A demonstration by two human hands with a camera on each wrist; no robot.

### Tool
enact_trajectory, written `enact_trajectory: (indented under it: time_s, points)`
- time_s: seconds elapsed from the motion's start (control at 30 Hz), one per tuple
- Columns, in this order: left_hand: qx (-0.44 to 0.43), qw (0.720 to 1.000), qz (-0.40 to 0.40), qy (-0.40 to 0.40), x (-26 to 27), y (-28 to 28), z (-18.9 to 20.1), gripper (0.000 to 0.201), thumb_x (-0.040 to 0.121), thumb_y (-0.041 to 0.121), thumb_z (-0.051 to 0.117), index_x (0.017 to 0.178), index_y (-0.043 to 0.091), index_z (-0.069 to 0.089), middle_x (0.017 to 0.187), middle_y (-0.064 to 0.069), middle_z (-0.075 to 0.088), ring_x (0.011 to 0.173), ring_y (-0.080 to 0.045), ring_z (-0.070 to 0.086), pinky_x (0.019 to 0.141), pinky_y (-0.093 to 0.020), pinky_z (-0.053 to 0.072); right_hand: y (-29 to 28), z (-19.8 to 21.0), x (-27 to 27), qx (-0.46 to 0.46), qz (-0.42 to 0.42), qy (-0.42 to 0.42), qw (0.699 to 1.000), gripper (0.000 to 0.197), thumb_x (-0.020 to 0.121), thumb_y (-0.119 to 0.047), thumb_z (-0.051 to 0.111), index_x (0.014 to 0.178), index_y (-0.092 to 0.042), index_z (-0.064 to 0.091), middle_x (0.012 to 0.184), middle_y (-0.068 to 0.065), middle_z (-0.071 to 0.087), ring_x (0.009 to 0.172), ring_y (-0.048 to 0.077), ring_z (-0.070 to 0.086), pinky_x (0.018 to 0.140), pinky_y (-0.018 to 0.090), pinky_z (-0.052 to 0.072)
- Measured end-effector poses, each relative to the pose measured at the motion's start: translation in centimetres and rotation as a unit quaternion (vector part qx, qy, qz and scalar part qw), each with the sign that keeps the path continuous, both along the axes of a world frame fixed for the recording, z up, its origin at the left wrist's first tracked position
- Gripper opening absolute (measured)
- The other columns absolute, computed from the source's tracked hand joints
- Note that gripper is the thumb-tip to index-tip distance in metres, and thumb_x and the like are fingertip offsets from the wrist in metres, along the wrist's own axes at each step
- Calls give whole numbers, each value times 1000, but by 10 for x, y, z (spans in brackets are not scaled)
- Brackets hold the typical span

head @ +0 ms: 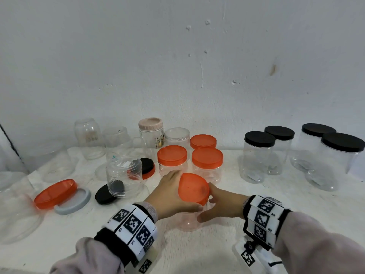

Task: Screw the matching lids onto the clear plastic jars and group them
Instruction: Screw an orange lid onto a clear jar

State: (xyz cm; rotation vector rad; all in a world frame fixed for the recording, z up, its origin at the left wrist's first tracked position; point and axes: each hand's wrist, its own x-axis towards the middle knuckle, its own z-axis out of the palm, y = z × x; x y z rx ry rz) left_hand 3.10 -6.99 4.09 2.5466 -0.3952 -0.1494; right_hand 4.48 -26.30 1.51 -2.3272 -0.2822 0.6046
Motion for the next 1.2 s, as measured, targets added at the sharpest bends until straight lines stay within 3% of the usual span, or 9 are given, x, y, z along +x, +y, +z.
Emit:
enact_trajectory:
  time_s: [0.17,0.27,0.4,0.5,0.6,0.83,0.97,1.1,1.2]
  points:
    - [-105,992,-1,64,-2,14,-8,140,56,50,87,150,27,-15,157,8,7,139,-7,17,112,-27,21,-5,27,6,-5,12,1,1000,116,61,-35,88,148,-30,12,153,-10,25,138,17,28,112,37,28]
    - [-139,982,10,128,-1,28,-16,141,59,40,89,148,28,-20,158,6,9,141,-13,19,113,-28,20,1,51,11,-19,54,-19,998,120,61,-38,88,150,-34,7,158,-11,15,142,16,20,113,35,26]
    - [-179,968,9,173,2,36,-28,135,58,33,90,150,30,-8,146,11,28,129,-9,33,110,-26,29,29,69,15,-130,123,-64,982,114,63,-59,79,150,-39,8,156,-9,18,140,18,26,108,34,32]
    - [-189,967,-1,173,4,35,-32,128,49,41,90,149,31,10,134,19,41,126,-8,42,105,-25,36,48,72,16,-211,159,-88,960,113,62,-67,74,150,-39,8,152,-7,22,137,21,30,106,39,35]
    - [-185,968,-1,169,5,37,-36,126,41,53,87,145,33,19,136,17,44,128,-9,43,111,-33,36,58,76,19,-266,179,-97,942,112,63,-67,74,150,-39,10,149,-5,23,136,23,32,103,41,38]
    - [-199,966,-7,166,6,38,-37,123,39,52,89,142,31,27,137,11,48,129,-13,46,111,-40,37,64,81,20,-305,204,-93,926,108,64,-61,77,149,-41,14,147,-5,24,133,24,35,101,41,41]
    - [-202,966,-6,161,6,37,-37,123,39,51,89,143,30,27,137,10,49,129,-14,46,110,-40,38,64,81,19,-320,185,-96,924,110,62,-72,71,149,-36,15,148,-2,25,132,25,36,101,46,41]
    - [-194,969,-4,155,7,37,-37,121,40,50,88,143,30,28,135,13,51,126,-11,48,109,-39,40,66,76,15,-328,153,-107,926,114,60,-84,60,149,-28,16,149,2,26,103,20,50,78,34,44]
    - [-191,970,0,147,6,35,-37,121,39,51,87,142,29,28,134,12,51,125,-11,49,108,-39,41,65,79,14,-336,151,-99,925,115,62,-82,60,151,-31,9,157,3,14,133,27,37,99,45,39]
